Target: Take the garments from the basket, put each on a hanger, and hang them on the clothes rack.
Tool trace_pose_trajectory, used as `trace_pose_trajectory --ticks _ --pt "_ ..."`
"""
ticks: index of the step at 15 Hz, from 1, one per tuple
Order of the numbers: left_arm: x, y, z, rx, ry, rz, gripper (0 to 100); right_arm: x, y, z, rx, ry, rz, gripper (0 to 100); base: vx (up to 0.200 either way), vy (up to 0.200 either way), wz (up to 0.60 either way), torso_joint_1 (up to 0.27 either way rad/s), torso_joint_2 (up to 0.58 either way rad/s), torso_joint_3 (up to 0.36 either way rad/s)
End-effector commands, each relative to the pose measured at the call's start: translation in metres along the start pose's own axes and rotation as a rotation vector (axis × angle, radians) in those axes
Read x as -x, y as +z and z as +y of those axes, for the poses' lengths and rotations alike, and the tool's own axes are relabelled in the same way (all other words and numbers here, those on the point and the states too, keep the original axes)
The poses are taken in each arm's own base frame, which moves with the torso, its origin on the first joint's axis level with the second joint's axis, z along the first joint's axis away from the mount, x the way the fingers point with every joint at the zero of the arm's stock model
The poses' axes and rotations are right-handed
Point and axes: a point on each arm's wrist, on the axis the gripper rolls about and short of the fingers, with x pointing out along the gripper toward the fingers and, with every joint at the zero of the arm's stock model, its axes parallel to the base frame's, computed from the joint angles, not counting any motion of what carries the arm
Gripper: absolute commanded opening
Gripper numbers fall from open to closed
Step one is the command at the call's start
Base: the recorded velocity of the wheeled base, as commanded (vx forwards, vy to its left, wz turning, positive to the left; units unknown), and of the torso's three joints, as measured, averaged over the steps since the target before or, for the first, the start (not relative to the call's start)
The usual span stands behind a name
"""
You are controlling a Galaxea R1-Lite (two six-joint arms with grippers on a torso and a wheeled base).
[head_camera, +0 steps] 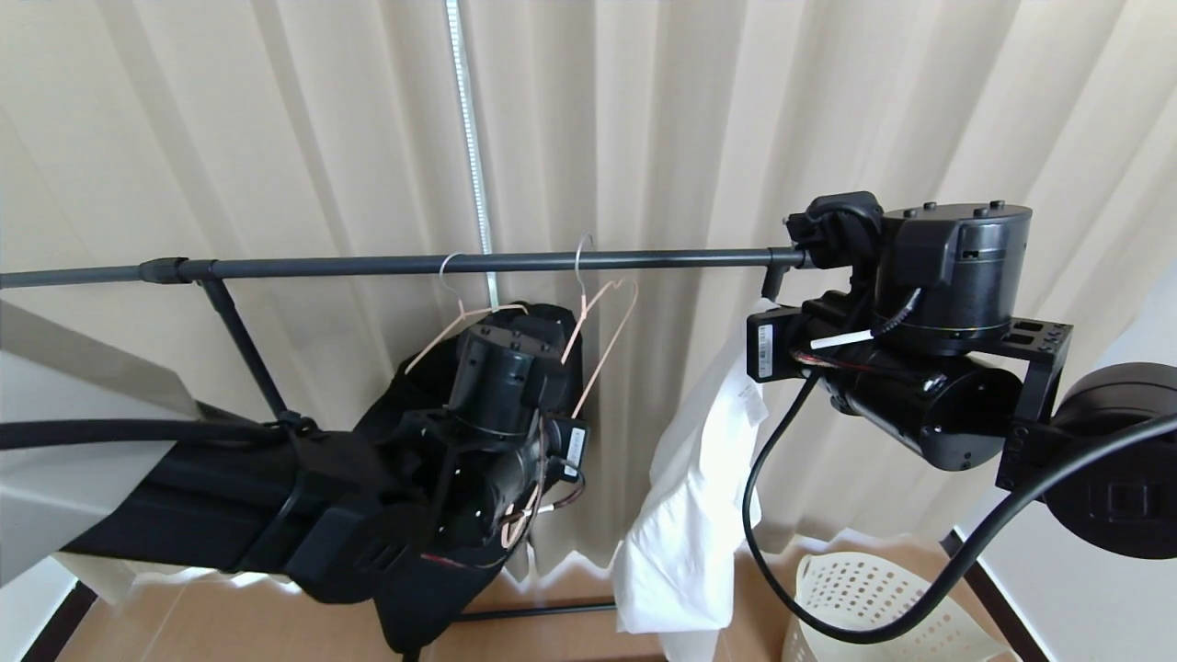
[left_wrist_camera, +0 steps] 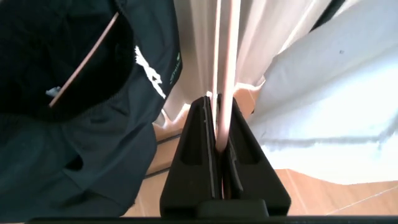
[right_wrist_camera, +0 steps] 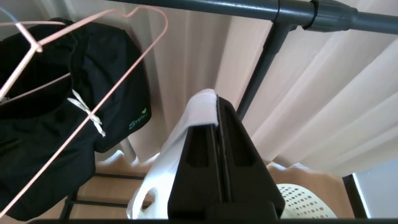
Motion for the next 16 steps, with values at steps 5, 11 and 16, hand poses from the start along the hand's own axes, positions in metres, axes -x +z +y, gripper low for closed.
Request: trace_pose_trajectory --ticks 5,11,16 --pt "0.049 -0.037 0.022 -0.08 -0.099 -0.066 0 -0.001 -0.001 0.0 0.001 -0.003 0.002 0 0.0 0.0 0.0 0.0 0.0 0.0" --pt "0.116 -0.097 0.038 -0.177 -0.229 -0.065 0 -0.007 -0.004 -0.001 0.094 -0.267 0.002 0 0.0 0.0 0.0 0.0 0.0 0.0" --pt "0.125 -0.109 0.041 -0.179 -0.367 -0.084 0 -0.017 -0.012 0.004 0.106 -0.305 0.019 0 0.0 0.0 0.0 0.0 0.0 0.0"
